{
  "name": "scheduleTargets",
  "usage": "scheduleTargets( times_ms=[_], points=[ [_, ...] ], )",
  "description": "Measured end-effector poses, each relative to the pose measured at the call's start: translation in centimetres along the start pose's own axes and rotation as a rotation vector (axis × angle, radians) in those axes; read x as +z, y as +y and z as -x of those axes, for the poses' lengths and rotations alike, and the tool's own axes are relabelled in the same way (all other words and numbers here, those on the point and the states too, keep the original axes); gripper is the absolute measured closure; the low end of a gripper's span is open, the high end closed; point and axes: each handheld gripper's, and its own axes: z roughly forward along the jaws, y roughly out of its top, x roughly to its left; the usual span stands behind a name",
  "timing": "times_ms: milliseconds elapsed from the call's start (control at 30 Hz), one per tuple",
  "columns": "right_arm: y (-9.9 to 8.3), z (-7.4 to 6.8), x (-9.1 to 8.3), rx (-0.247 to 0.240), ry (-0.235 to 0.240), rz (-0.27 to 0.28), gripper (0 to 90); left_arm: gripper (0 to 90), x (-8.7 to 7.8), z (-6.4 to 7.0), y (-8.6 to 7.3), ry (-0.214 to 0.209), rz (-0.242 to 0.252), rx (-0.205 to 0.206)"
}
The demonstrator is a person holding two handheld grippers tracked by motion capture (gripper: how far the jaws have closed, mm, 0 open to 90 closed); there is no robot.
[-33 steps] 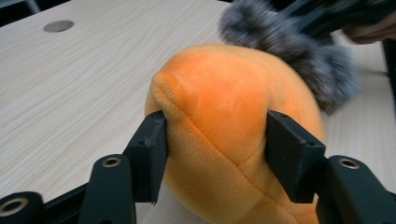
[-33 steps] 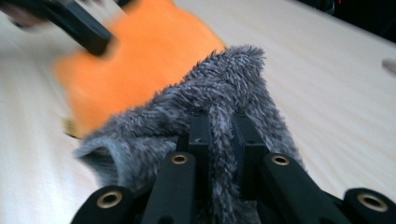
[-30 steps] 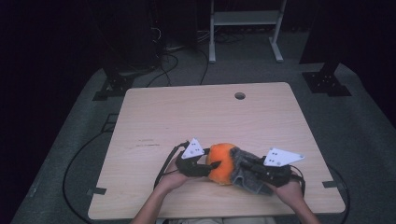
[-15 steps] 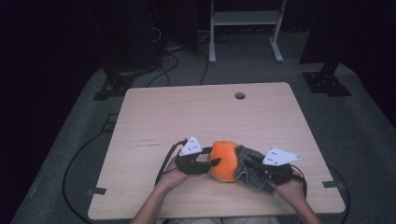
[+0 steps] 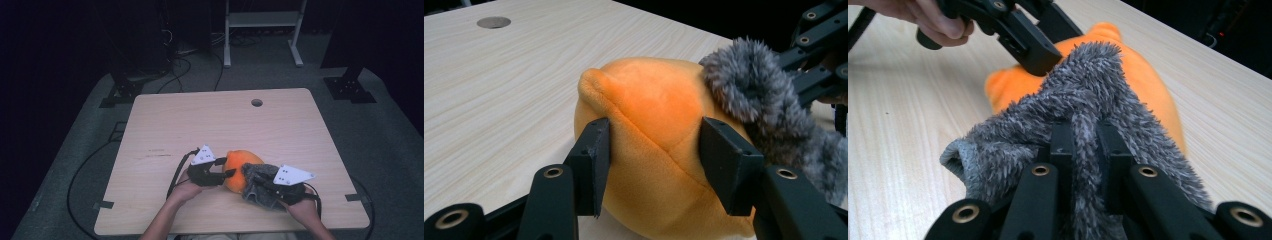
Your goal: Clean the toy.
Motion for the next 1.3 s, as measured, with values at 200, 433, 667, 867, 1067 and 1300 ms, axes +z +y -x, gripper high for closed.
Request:
scheduleTargets(
  times_ms=[200, 433, 667, 867, 1067, 1300],
  points=[
    [0.3, -0.6, 0.3, -0.037, 0.049, 0.007, 79.6, 46.6, 0.1, 0.3, -0.1, 0.014, -0.010, 0.028],
    [0.6, 1.6, -0.9, 0.048, 0.014, 0.054, 79.4, 46.0, 0.1, 1.3, 0.1, -0.019, -0.022, 0.111],
    [0.3, 2.1, -0.9, 0.048, 0.016, -0.022, 79.5, 45.4, 0.1, 1.5, 0.2, -0.027, -0.011, 0.127],
    [2.3, 1.4, -0.7, -0.001, 0.087, 0.051, 79.4, 46.1, 0.2, 2.8, 0.3, -0.076, -0.034, 0.227],
    [1.6, 1.2, 0.2, -0.004, 0.109, 0.009, 79.6, 28.4, 0.1, 2.2, 0.8, -0.009, -0.041, 0.148],
    [1.7, 2.5, -1.1, 0.018, 0.087, 0.000, 79.8, 41.6, 0.6, 3.4, 0.5, -0.029, -0.039, 0.238]
  ],
)
